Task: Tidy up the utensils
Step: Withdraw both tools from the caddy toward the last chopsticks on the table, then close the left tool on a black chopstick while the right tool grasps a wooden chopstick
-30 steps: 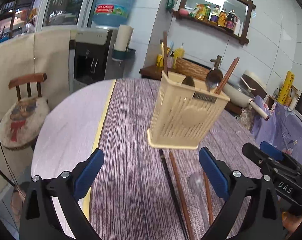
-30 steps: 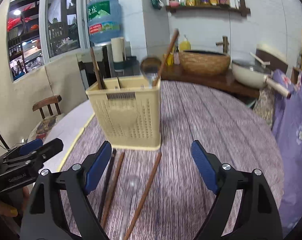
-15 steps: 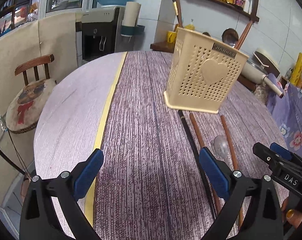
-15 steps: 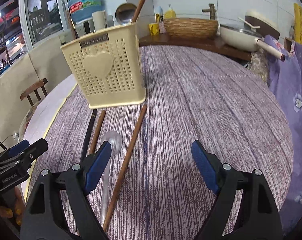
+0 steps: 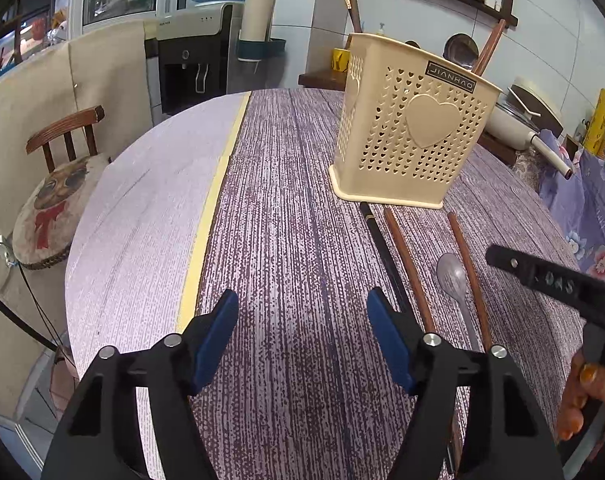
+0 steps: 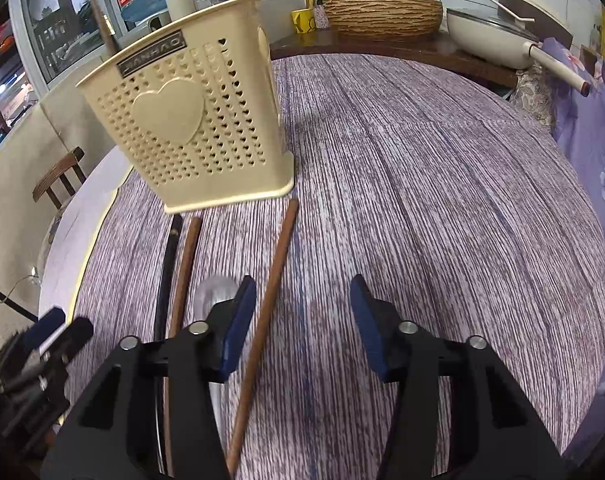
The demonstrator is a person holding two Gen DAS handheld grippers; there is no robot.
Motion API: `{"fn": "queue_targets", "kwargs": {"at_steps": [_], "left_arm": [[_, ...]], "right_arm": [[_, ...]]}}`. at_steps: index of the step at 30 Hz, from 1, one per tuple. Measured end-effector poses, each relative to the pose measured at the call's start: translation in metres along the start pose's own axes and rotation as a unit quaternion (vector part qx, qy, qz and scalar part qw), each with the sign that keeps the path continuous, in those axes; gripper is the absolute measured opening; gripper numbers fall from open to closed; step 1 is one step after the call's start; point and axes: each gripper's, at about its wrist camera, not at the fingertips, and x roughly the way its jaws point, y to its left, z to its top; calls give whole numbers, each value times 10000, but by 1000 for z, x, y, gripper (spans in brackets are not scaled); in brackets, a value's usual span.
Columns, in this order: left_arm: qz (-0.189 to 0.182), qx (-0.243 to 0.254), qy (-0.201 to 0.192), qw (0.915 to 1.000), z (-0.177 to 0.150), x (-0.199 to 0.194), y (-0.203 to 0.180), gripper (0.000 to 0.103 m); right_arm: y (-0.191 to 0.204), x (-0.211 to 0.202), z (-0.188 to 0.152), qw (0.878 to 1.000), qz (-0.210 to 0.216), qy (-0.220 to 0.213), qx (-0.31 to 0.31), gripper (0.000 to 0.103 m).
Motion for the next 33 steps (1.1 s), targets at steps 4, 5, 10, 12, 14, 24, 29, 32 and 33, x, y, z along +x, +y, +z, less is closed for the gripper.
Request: {"fn": "queue_targets", "kwargs": {"at_steps": [4,5,10,12,14,24,29,32,33], "left_arm": [[30,29,7,10000,1,1,-3,64],[19,48,12,10000,2,2,-4,64],[9,165,33,9999,7,7,-11,64],[-42,258,86,9996,11,11,-16,64],[-69,322,134,9994,16,17,-21,64],[-193,540,478,9972,43,54,-46,52],[-214,546,656,9961,44,67,-51,48],[-79,613,703,9956,43,74,-53,41],[-65,599,681,9959,43,74,-53,40]], "right_arm": [[10,16,12,9997,-196,78,-88,44],[11,19,13,9997,-212,106,-98,44],[22,37,16,9985,-414,265,-253,39],[25,39,16,9979,-492,221,-370,38],[24,39,15,9972,-549,231,-454,33],[9,36,14,9974,-433,237,-532,15],[8,35,14,9976,-431,196,-513,15],[8,34,13,9978,-404,186,-483,15],[7,34,13,9981,-379,182,-454,15]]}}
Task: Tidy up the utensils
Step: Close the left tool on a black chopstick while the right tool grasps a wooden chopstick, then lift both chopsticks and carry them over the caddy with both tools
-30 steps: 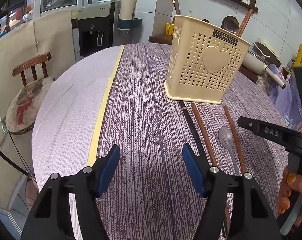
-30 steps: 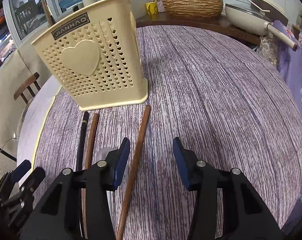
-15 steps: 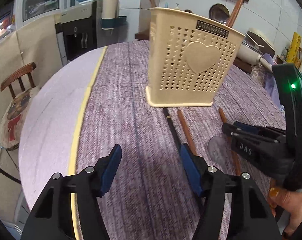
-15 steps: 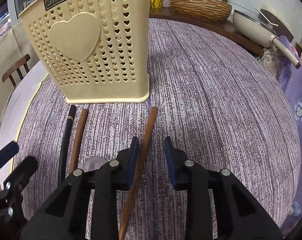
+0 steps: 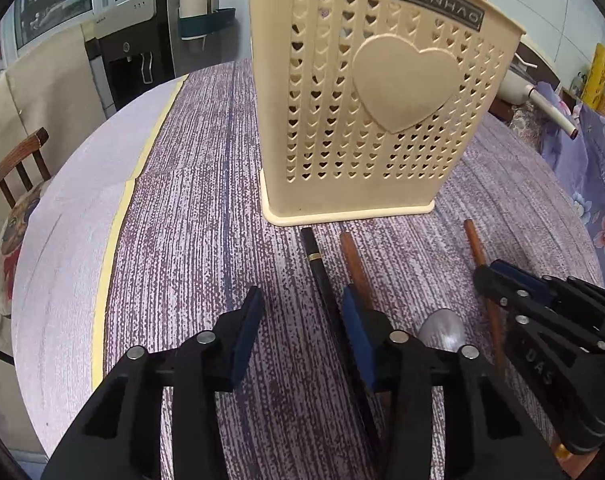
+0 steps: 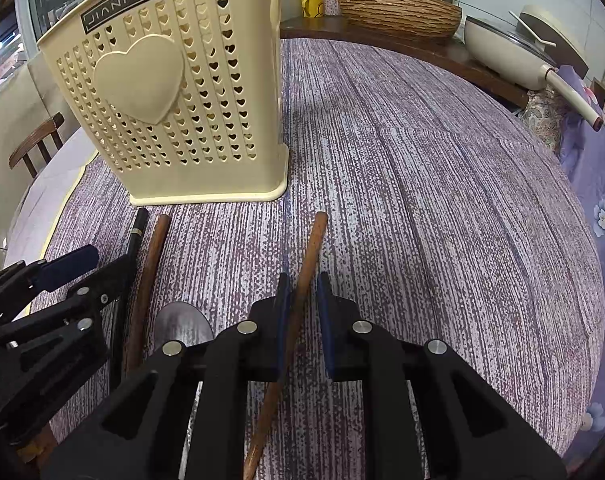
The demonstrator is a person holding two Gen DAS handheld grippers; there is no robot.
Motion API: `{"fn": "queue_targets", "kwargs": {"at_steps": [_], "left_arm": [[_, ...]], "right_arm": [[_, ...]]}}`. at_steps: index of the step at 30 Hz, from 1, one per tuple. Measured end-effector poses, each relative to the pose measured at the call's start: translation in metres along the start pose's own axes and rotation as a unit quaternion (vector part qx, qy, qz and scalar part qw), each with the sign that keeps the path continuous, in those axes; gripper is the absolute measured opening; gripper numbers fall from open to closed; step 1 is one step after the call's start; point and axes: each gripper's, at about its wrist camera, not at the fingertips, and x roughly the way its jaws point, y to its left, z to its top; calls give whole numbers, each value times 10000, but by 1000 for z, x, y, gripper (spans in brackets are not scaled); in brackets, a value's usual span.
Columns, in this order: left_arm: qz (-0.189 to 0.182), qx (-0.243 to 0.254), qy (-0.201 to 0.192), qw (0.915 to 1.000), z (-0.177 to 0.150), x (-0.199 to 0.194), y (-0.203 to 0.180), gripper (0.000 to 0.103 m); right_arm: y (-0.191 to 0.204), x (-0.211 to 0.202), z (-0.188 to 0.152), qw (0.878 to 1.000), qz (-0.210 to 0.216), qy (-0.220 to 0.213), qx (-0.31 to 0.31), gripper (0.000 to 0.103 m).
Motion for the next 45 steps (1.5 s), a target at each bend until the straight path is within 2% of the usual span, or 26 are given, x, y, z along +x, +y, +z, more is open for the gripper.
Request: {"fn": "queue_targets", "kwargs": {"at_steps": [5,9,20,24,30,45], "left_arm": [[66,53,8,10000,0,1,0,39],[228,164,-5,9996,-1,1,0,28],[333,158,-18,9993,1,3,-5,26],[353,175,-59,9992,-1,2,-7,13],[266,104,-32,9996,-2,0,-7,10],[228,85,-17,9997,-1,0,-7,8]], "right_arm": [[2,0,0,10000,-42,-1,15,15],[3,1,1,9998,-126,17,123,15],[8,0,-2,9995,-308,-48,110,15],[8,-2,-4,9995,-309,-70,85,15],[5,-2,-3,9996,-245,-62,101,10],[-3,0,1,9998,-56,-84,164,8]]}}
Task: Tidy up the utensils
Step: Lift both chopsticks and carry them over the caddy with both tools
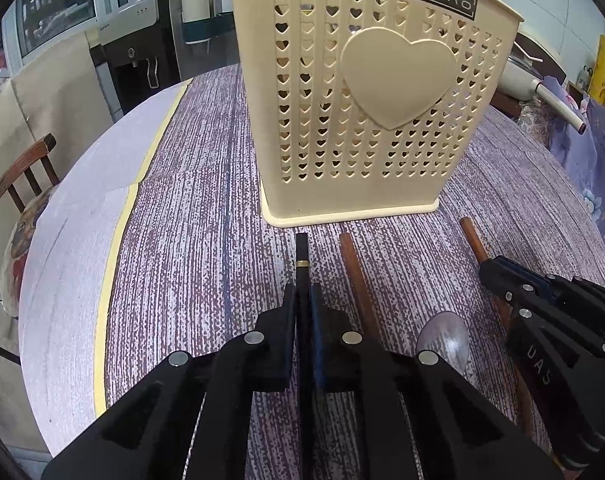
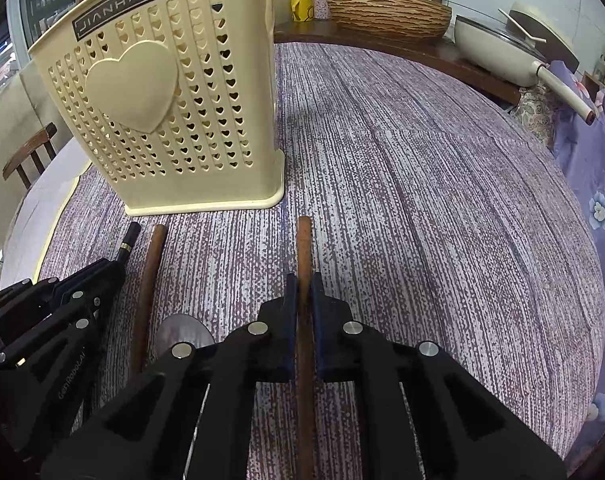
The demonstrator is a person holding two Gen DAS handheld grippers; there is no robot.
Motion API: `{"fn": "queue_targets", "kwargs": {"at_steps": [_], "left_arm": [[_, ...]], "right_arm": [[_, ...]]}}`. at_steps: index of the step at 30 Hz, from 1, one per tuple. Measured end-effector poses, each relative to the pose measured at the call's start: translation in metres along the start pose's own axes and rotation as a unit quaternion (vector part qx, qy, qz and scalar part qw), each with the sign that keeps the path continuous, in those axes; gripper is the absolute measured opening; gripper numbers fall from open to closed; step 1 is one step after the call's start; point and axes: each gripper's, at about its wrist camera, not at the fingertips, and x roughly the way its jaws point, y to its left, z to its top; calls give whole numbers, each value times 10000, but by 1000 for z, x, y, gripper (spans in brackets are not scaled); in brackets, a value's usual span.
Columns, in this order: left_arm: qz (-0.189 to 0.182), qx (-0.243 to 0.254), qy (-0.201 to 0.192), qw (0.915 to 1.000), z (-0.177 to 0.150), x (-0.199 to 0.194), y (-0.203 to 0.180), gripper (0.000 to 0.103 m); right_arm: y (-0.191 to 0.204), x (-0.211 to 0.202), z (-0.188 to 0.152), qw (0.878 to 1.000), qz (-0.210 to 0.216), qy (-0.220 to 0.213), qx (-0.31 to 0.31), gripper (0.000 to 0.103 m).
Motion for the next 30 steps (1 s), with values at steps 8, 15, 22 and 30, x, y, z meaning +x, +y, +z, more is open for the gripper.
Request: {"fn": "queue_targets", "kwargs": {"at_steps": [8,15,22,30], "left_arm": [[-129,-139,-107,9998,-2,-8,5,8],[-359,-318,-428,9979,2,-38,15,8],[-654,-460,-961,9922,8,-88,27,8],[-865,-409,-1382,9858,13,-127,34,8]], "right_arm": [[-11,-8,1,9994,258,-156,174,8],[-17,-41,4,9964,612,-520,278,8],[-20,-98,9,9895,975,-1050,200,8],[-26,-158,10,9800,1322,-1488,-30,8]]}}
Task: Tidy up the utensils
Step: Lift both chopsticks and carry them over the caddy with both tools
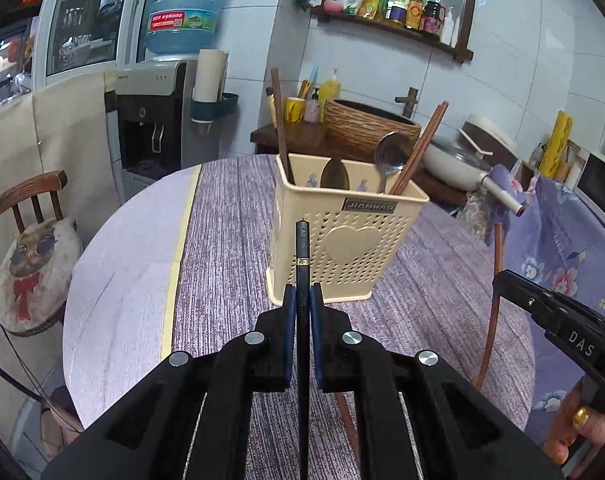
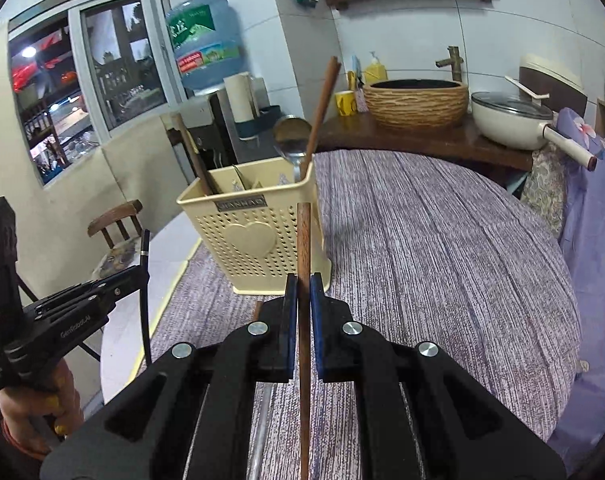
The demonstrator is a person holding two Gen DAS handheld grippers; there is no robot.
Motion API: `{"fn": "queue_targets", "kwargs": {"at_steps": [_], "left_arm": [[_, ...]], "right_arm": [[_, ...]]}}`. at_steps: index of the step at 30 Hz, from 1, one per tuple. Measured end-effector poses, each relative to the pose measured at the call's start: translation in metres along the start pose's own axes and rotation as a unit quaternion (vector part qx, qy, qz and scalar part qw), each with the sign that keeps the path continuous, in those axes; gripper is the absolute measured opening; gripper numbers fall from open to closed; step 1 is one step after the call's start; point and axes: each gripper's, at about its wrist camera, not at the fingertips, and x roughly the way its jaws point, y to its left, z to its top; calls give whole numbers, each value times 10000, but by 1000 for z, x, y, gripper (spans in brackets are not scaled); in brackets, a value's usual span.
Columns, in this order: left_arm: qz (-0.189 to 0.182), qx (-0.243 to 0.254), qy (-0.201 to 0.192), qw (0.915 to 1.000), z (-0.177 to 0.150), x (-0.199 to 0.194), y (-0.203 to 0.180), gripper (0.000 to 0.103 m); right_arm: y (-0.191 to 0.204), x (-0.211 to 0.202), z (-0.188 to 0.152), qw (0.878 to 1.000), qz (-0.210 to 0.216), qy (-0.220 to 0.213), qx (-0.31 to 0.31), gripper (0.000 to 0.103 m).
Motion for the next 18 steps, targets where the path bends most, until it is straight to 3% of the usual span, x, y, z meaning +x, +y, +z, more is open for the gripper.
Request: {"fn": "queue_targets", "kwargs": {"at_steps": [5,18], "left_arm": [[-221,44,-104,9997,7,-16,1,8],[-279,243,-320,9988,19,-36,-2,8]], "right_arm": [[-2,-22,7,9997,211,-90,6,8],[10,-44,21,9987,366,-211,-276,8]]}}
